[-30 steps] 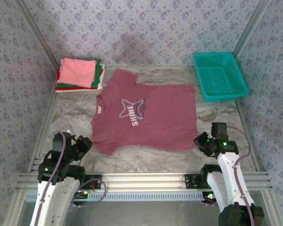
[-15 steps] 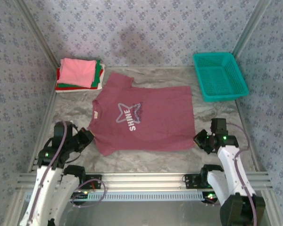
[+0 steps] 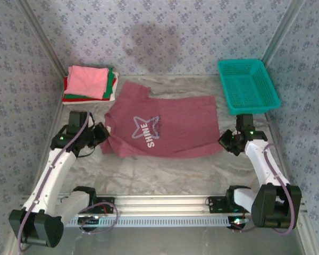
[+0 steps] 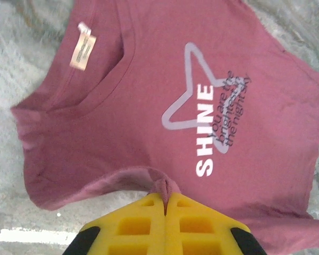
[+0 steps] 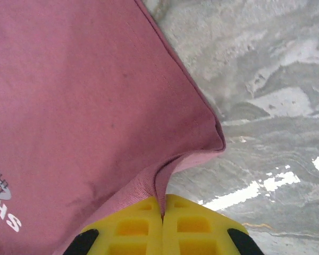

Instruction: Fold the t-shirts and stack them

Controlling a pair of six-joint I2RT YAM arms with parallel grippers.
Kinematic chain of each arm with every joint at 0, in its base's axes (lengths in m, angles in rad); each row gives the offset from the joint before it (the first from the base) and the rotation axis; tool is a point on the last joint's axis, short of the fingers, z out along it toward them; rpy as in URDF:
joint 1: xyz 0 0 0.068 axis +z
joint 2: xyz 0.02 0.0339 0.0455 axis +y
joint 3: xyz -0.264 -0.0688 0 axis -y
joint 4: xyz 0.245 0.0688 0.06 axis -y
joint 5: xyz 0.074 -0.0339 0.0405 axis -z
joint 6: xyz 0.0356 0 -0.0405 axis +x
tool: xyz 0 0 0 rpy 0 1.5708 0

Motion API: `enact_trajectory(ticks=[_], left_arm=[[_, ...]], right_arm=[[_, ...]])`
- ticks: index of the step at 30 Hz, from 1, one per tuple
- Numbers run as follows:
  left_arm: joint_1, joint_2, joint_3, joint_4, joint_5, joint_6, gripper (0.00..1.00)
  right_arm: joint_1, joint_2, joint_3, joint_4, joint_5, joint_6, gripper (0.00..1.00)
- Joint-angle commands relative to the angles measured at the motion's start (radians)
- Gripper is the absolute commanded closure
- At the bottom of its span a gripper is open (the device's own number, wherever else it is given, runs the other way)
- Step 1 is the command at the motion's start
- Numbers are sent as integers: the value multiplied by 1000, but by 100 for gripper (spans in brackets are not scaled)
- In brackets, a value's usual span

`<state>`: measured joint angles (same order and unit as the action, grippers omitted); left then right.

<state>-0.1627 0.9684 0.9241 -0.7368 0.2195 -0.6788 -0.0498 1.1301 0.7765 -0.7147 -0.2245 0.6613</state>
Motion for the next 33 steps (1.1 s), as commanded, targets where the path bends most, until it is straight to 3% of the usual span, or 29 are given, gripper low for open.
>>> enact_trajectory(ticks=[1, 13, 27, 33], left_arm=[[9, 26, 81, -33, -21, 68, 100], [66, 162, 87, -32, -33, 168, 100], [67, -103, 15, -224, -65, 140, 100], [67, -188, -57, -209, -30, 98, 100]], right_arm=[[6, 25, 55, -18, -10, -20, 100], [8, 183, 90, 73, -42, -24, 100], [-22, -27, -50, -31, -104, -18, 100], [-40, -109, -126, -14, -142, 7, 100]])
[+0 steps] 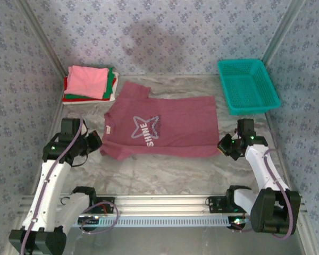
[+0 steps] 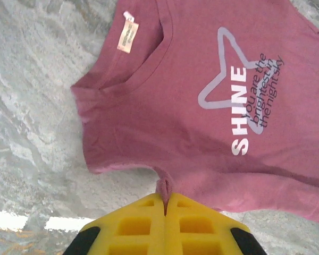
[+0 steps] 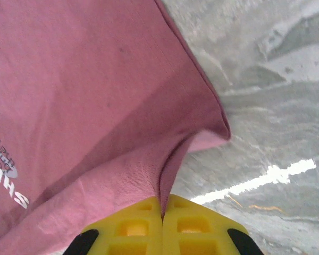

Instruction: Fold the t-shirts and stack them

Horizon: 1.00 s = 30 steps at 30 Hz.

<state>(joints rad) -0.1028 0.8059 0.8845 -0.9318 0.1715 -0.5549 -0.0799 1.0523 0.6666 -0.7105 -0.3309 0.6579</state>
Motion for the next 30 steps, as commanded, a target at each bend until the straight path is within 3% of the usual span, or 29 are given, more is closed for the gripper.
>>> enact_trajectory(ticks=[1, 17, 30], left_arm=[[8, -25, -17, -3, 24, -27, 100], [33, 328, 157, 158, -12, 106, 100], [47, 587, 341, 193, -29, 239, 100]], right_arm=[[-12, -34, -11, -11, -38, 20, 100], [-14, 276, 211, 94, -5, -50, 100], [-28, 418, 267, 194, -24, 15, 91]])
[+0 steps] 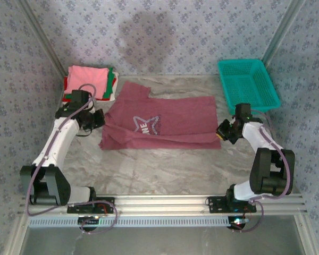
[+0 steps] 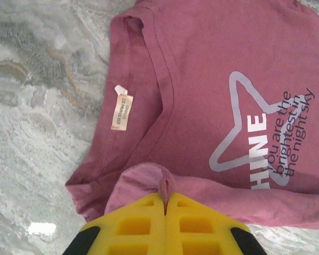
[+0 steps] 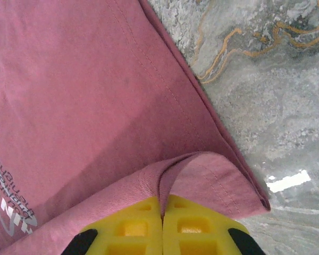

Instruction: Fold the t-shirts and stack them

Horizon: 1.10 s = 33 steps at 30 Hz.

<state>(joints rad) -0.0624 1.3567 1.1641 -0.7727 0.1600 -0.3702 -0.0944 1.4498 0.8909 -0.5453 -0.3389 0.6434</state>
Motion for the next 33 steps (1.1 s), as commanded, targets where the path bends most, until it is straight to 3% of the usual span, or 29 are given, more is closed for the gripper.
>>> enact_trajectory(ticks=[1, 3, 5, 7, 10, 14, 21, 25, 33], left_arm=[[6, 64, 82, 35, -13, 61, 97], [8, 130, 138, 37, -8, 78, 70], [8, 192, 209, 30, -22, 80, 73], [7, 231, 283, 21, -44, 59, 67], [-7, 190, 304, 71, -56, 13, 65], [-59, 30, 167, 165, -86, -18, 56], [-124, -120, -85, 112, -82, -46, 52], [-132, -138, -207, 154, -63, -37, 50], [-192, -4, -211, 199, -12, -42, 47]], right_arm=[[-16, 28, 49, 41, -25, 43, 87], [-26, 45, 70, 79, -40, 89, 74], [-35, 63, 102, 122, -70, 129, 71], [-47, 76, 140, 156, -92, 161, 71], [-67, 50, 188, 164, -114, 183, 70], [-56, -87, 131, 171, -75, 152, 69], [-8, -219, -158, 106, -26, 68, 70], [19, -176, -229, 163, -32, 64, 70], [85, -18, -150, 221, -26, 62, 71]])
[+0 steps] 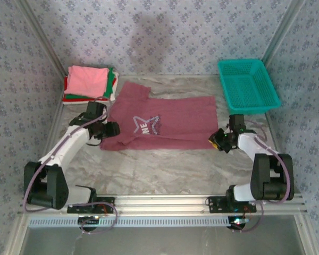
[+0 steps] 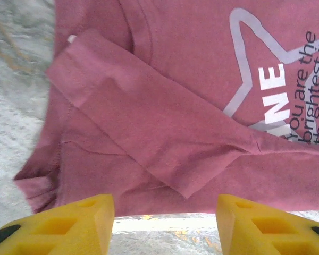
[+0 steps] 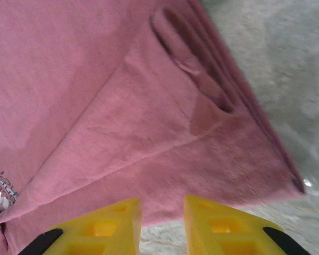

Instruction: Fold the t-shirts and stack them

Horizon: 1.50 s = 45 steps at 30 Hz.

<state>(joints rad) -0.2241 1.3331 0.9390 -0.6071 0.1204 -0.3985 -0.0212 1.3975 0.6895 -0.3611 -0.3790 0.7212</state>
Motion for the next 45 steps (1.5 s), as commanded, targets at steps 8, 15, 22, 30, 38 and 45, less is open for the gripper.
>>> enact_trajectory(ticks=[8, 15, 22, 30, 38, 45], left_arm=[[-91, 89, -20, 75, 23, -77, 45], [-112, 144, -38, 106, 11, -128, 44], [-135, 169, -72, 143, -24, -192, 43], [-141, 227, -86, 230, -77, -211, 56], [-157, 268, -25, 209, -130, -195, 90], [-176, 326, 101, 158, -175, -150, 100]], right_arm=[[27, 115, 87, 73, 9, -10, 71], [27, 147, 111, 81, 5, -18, 71], [27, 190, 138, 90, -14, -32, 72], [10, 252, 136, 149, -108, -10, 72], [1, 251, 135, 146, -116, -20, 73], [-9, 232, 130, 128, -110, -31, 73]])
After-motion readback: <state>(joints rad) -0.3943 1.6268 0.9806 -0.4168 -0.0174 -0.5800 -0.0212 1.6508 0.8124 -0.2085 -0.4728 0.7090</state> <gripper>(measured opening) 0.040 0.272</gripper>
